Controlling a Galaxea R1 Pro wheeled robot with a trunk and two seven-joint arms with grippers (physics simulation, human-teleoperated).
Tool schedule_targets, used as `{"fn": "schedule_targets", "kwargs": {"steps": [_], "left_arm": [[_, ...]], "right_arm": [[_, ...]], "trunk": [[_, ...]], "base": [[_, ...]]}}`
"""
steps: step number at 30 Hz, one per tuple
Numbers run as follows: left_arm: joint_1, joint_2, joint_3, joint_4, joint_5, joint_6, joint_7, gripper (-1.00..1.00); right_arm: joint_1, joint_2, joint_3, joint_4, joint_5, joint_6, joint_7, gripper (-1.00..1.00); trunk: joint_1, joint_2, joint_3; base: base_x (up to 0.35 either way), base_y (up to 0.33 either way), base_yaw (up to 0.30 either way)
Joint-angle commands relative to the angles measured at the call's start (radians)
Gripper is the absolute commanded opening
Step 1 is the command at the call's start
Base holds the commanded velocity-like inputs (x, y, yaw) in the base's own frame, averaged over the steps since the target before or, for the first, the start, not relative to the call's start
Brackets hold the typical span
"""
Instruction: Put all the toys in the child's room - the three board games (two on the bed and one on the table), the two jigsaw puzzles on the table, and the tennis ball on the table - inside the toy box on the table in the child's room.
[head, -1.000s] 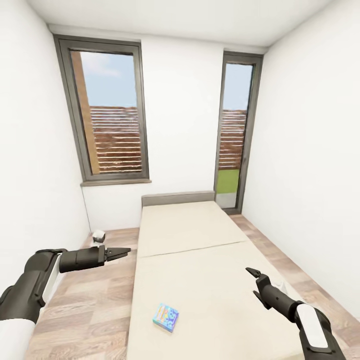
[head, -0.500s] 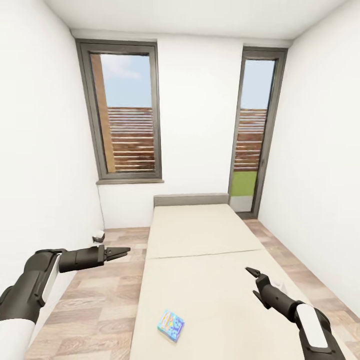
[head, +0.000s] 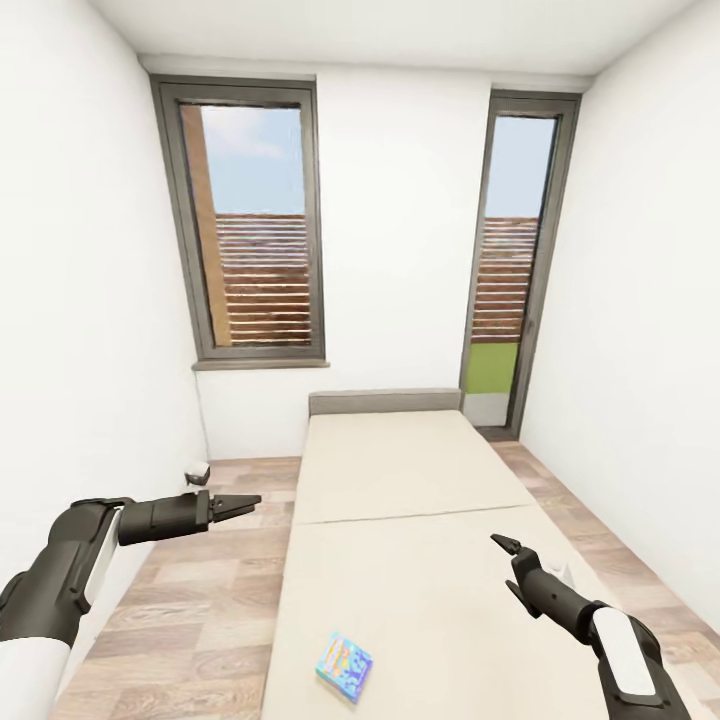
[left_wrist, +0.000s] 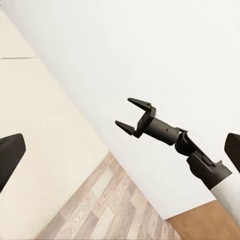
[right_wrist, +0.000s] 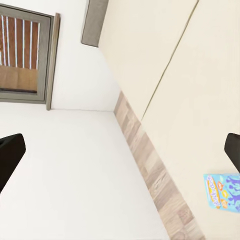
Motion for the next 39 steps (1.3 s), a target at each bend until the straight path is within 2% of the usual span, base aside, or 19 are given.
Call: {"fn": "schedule_targets", "kwargs": {"steps": [1, 29, 32, 35, 36, 38, 39], "left_arm": [[0.000, 0.000, 0.000, 0.000, 0.002, 0.010, -0.002, 1.00], [0.000, -0.004, -0.002, 0.003, 0.000, 0.009, 0.006, 1.00], [0.000, -0.009, -0.003, 0.017, -0.004, 0.005, 0.042, 1.00], [-0.002, -0.038, -0.015, 0.030, -0.013, 0.003, 0.130, 1.00], [-0.003, -0.065, -0.022, 0.036, -0.015, 0.003, 0.188, 1.00], [-0.005, -0.097, -0.027, 0.041, -0.017, 0.002, 0.254, 1.00], [-0.006, -0.130, -0.031, 0.044, -0.019, 0.001, 0.330, 1.00]], "right_arm": [[-0.001, 0.001, -0.003, 0.000, 0.004, 0.006, 0.006, 1.00], [-0.001, 0.000, -0.003, -0.005, 0.006, 0.008, 0.006, 1.00], [-0.001, -0.001, 0.000, -0.010, 0.007, 0.010, 0.004, 1.00], [-0.002, -0.001, 0.007, -0.029, 0.012, 0.016, -0.007, 1.00], [-0.002, -0.001, 0.014, -0.046, 0.013, 0.019, -0.020, 1.00], [-0.002, -0.001, 0.027, -0.069, 0.013, 0.024, -0.039, 1.00], [-0.002, -0.002, 0.045, -0.097, 0.013, 0.035, -0.058, 1.00]], "trunk": [[0.000, -0.001, 0.000], [0.000, -0.001, 0.000], [0.000, -0.001, 0.000], [0.000, -0.001, 0.000], [0.000, -0.001, 0.000], [0.000, -0.001, 0.000], [0.000, -0.001, 0.000]], "base": [[0.014, 0.166, 0.000], [-0.010, 0.041, 0.000], [0.000, 0.001, 0.000], [0.000, 0.000, 0.000], [0.000, 0.000, 0.000], [0.000, 0.000, 0.000], [0.000, 0.000, 0.000]]}}
